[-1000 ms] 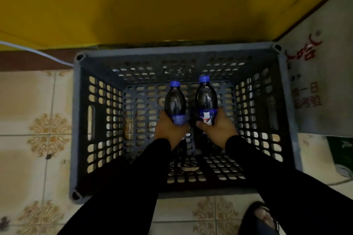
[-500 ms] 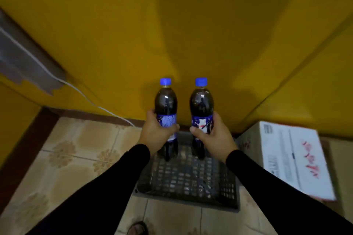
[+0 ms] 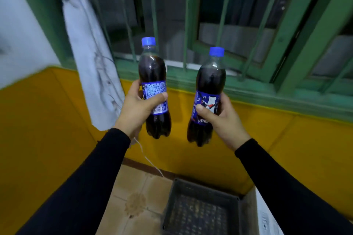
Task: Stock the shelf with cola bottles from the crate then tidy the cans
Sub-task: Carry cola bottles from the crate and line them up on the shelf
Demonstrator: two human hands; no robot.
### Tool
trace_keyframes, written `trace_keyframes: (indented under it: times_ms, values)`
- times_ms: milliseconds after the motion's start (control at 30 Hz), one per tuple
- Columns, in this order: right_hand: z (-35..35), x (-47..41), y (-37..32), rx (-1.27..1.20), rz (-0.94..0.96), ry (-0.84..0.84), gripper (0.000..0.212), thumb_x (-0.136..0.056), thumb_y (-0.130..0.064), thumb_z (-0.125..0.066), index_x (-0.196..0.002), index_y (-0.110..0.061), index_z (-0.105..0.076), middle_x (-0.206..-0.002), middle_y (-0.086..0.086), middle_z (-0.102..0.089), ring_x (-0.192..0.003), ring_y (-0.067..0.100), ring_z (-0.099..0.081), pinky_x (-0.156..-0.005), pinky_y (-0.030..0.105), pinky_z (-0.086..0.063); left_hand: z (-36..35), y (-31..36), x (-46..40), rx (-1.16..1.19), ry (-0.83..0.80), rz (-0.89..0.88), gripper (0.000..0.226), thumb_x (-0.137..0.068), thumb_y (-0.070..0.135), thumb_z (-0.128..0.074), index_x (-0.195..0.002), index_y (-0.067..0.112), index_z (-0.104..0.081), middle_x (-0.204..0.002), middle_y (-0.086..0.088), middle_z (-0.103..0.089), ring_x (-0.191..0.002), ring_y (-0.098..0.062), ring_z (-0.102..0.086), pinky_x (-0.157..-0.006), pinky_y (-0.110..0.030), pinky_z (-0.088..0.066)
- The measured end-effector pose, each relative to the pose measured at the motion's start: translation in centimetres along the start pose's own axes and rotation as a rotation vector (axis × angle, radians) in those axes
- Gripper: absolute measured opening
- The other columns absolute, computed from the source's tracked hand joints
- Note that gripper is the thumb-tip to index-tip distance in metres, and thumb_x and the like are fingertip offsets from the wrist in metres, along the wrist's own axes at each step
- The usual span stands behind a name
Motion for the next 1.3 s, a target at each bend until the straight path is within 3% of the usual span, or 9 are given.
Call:
trace_keyframes:
  times_ms: [100,200,367,500,633,800,1000,1200,1300]
  values:
    - [-2.3,1.1,-5.2,-0.049,0.060,-0.025,0.046,-0.084,-0.010,-0.071,-0.125,-0.019,-0.052,-0.111,-0.003,-0.069,-0.097,0.007,-0.068,-0.078,0.019,-0.053,3.4,6.1,2.2,0.016,0.051,-0.081,0.053,-0.078,0.012,-0.080,-0.124,0.019,-0.056,-0.107,-0.006,-0.071,-0.093,-0.018,-0.071,-0.081,-0.034,-0.058]
    - [-4.0,2.7,-8.7,-0.076,0.106,-0.094,0.045,-0.084,-0.008,-0.071,-0.124,-0.015,-0.053,-0.108,-0.001,-0.069,-0.091,0.004,-0.068,-0.073,0.017,-0.053,5.7,10.2,5.9,0.022,0.136,-0.138,0.046,-0.080,0.008,-0.077,-0.119,0.021,-0.057,-0.106,-0.005,-0.071,-0.092,-0.015,-0.071,-0.077,-0.028,-0.058]
    - [-7.0,6.2,-12.3,-0.125,0.164,-0.293,0.042,-0.081,-0.009,-0.073,-0.118,-0.020,-0.057,-0.106,-0.005,-0.072,-0.093,0.005,-0.069,-0.074,0.017,-0.053,9.1,13.1,14.6,0.000,0.338,-0.186,0.054,-0.078,0.009,-0.078,-0.127,0.016,-0.055,-0.110,-0.006,-0.071,-0.096,-0.018,-0.071,-0.078,-0.030,-0.057]
    - [-10.4,10.4,-13.8,-0.149,0.174,-0.484,0.048,-0.070,-0.027,-0.078,-0.114,-0.027,-0.058,-0.108,-0.007,-0.072,-0.099,0.010,-0.069,-0.083,0.026,-0.054,11.7,14.8,23.2,-0.077,0.521,-0.176,0.054,-0.078,0.013,-0.079,-0.126,0.020,-0.055,-0.111,-0.005,-0.070,-0.097,-0.018,-0.071,-0.079,-0.030,-0.058]
    - [-15.2,15.1,-15.3,-0.181,0.181,-0.639,0.042,-0.076,-0.019,-0.078,-0.111,-0.029,-0.058,-0.105,-0.008,-0.072,-0.096,0.006,-0.068,-0.078,0.021,-0.054,14.8,16.5,31.8,-0.187,0.683,-0.153,0.056,-0.076,0.017,-0.080,-0.126,0.021,-0.054,-0.111,-0.001,-0.069,-0.097,-0.014,-0.070,-0.077,-0.026,-0.057]
    - [-22.7,23.6,-18.7,-0.239,0.223,-0.835,0.037,-0.078,-0.011,-0.077,-0.108,-0.027,-0.060,-0.096,-0.011,-0.072,-0.085,-0.001,-0.067,-0.071,0.012,-0.050,19.8,18.8,45.3,-0.253,0.938,-0.151,0.056,-0.076,0.019,-0.081,-0.126,0.022,-0.055,-0.110,0.000,-0.070,-0.093,-0.011,-0.071,-0.078,-0.029,-0.058]
    - [-31.3,35.2,-22.3,-0.293,0.253,-1.031,0.040,-0.078,-0.012,-0.077,-0.107,-0.033,-0.057,-0.102,-0.015,-0.067,-0.084,-0.011,-0.064,-0.065,0.006,-0.048,25.1,19.9,61.9,-0.274,1.211,-0.129,0.049,-0.076,0.010,-0.080,-0.118,0.021,-0.056,-0.106,-0.004,-0.071,-0.087,-0.013,-0.072,-0.075,-0.028,-0.058]
    - [-40.1,48.6,-25.5,-0.333,0.265,-1.167,0.043,-0.077,-0.008,-0.078,-0.110,-0.027,-0.058,-0.104,-0.012,-0.068,-0.083,-0.007,-0.066,-0.064,0.008,-0.049,31.0,22.1,77.6,-0.311,1.398,-0.126,0.055,-0.075,0.004,-0.079,-0.124,0.013,-0.054,-0.110,-0.004,-0.069,-0.084,-0.005,-0.070,-0.066,-0.018,-0.055]
    - [-43.8,54.3,-26.6,-0.344,0.257,-1.199,0.049,-0.076,-0.009,-0.079,-0.118,-0.021,-0.056,-0.108,-0.012,-0.066,-0.081,-0.010,-0.064,-0.063,0.006,-0.048,34.1,23.1,83.6,-0.339,1.424,-0.118,0.056,-0.074,0.004,-0.080,-0.122,0.016,-0.055,-0.110,-0.003,-0.069,-0.088,-0.008,-0.070,-0.068,-0.018,-0.055]
Point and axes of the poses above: each hand's wrist, its own x-axis away from the middle knuckle, its own z-axis out of the back of the hand, y = z × x, the point moved 5 cm from there along -x, towards the middle knuckle
